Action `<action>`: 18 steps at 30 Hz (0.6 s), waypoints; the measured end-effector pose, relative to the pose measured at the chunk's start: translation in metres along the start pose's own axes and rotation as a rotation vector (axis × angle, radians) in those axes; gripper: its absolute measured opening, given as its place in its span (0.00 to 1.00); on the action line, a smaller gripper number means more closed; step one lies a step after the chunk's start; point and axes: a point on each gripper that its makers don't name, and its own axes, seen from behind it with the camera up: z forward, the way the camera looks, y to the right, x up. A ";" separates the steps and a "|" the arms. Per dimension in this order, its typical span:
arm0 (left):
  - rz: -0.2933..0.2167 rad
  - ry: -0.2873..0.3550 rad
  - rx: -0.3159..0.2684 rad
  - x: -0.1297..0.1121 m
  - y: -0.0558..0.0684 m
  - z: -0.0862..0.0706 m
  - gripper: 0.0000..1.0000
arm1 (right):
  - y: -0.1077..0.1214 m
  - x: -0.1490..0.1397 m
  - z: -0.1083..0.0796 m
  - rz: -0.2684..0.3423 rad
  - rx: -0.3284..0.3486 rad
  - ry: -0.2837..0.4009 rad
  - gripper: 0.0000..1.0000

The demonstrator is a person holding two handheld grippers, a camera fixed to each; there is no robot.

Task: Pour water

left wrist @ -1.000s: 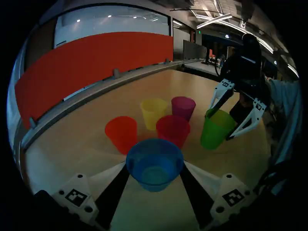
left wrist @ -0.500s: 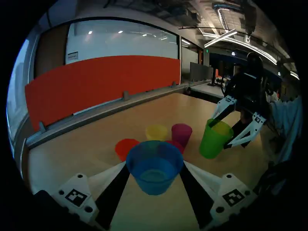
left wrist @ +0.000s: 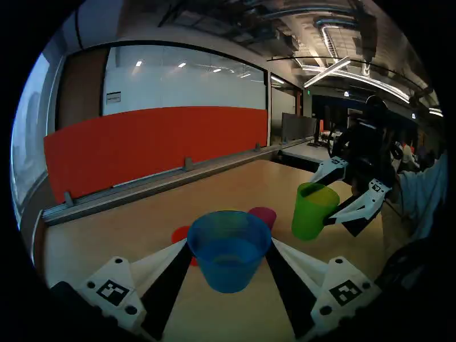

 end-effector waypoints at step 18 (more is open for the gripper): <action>-0.004 0.114 0.009 0.036 0.008 -0.011 0.86 | 0.014 0.040 -0.008 0.011 -0.065 0.129 0.92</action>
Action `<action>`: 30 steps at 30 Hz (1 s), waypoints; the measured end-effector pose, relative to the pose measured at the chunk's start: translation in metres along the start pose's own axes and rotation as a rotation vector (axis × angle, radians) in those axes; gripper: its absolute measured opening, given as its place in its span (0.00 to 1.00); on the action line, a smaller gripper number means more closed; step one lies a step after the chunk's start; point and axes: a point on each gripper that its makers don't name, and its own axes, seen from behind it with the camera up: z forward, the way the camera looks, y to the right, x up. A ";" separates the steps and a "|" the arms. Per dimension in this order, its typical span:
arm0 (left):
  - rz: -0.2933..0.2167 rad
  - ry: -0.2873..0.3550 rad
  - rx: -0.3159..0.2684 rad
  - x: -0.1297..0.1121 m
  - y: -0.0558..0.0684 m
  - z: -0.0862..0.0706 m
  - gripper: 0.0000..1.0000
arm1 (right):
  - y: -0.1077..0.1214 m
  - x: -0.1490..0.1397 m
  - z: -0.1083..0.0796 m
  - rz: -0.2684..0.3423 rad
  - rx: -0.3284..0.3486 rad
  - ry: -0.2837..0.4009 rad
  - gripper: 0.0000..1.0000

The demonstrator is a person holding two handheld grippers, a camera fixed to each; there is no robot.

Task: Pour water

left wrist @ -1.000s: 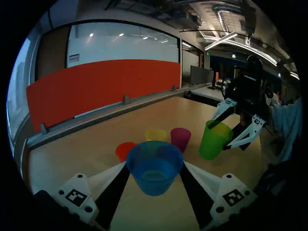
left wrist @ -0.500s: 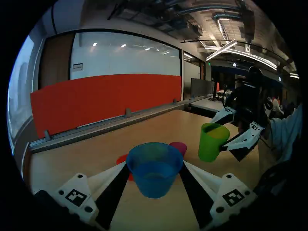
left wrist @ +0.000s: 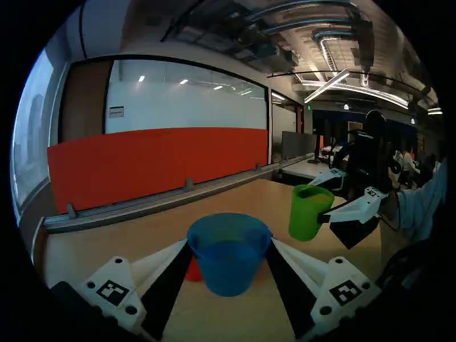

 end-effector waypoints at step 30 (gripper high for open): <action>0.159 0.112 0.033 0.049 0.005 -0.003 0.86 | -0.004 0.014 0.008 -0.003 0.023 0.032 0.91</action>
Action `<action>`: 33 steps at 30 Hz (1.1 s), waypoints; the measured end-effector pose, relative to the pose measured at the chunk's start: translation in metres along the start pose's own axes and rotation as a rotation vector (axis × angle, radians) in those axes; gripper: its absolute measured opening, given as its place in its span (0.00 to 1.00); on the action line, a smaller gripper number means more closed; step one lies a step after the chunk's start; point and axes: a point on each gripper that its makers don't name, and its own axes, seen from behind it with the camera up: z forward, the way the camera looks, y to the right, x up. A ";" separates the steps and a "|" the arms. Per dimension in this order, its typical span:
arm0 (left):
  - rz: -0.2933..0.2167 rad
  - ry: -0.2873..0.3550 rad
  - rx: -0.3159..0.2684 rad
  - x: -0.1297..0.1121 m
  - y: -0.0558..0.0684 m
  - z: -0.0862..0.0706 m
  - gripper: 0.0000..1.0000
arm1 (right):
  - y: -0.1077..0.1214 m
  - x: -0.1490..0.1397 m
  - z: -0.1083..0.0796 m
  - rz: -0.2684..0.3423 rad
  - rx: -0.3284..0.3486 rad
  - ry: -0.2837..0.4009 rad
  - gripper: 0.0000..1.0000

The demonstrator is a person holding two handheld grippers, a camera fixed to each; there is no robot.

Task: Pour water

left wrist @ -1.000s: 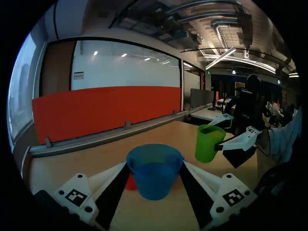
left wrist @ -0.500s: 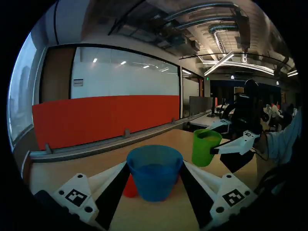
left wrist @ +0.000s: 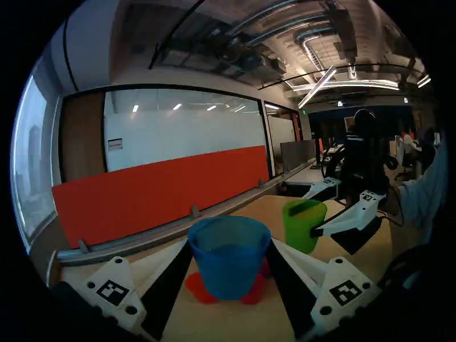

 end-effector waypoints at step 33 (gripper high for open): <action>0.478 0.028 0.066 0.064 0.002 0.018 0.86 | -0.040 -0.017 0.030 -0.002 0.106 -0.010 0.90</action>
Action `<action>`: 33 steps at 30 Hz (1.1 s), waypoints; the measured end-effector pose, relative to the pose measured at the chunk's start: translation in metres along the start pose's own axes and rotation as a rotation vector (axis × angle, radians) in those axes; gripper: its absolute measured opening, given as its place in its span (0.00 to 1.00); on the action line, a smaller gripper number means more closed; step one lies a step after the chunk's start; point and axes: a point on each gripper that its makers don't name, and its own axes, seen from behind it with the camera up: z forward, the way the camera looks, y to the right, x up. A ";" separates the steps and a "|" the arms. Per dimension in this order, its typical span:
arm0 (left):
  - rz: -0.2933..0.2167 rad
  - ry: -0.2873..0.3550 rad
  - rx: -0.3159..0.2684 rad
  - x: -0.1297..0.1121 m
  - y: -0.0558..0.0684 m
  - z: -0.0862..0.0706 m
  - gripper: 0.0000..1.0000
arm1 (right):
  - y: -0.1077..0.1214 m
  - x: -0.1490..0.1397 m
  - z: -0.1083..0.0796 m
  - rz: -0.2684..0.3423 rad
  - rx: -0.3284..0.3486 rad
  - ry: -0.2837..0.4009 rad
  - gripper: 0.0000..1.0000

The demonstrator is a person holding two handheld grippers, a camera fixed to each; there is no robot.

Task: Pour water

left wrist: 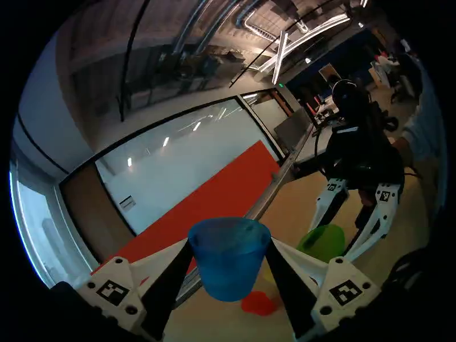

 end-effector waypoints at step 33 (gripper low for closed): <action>0.366 -0.006 0.040 0.026 -0.002 0.011 0.86 | -0.008 0.005 0.014 0.000 0.028 0.014 0.90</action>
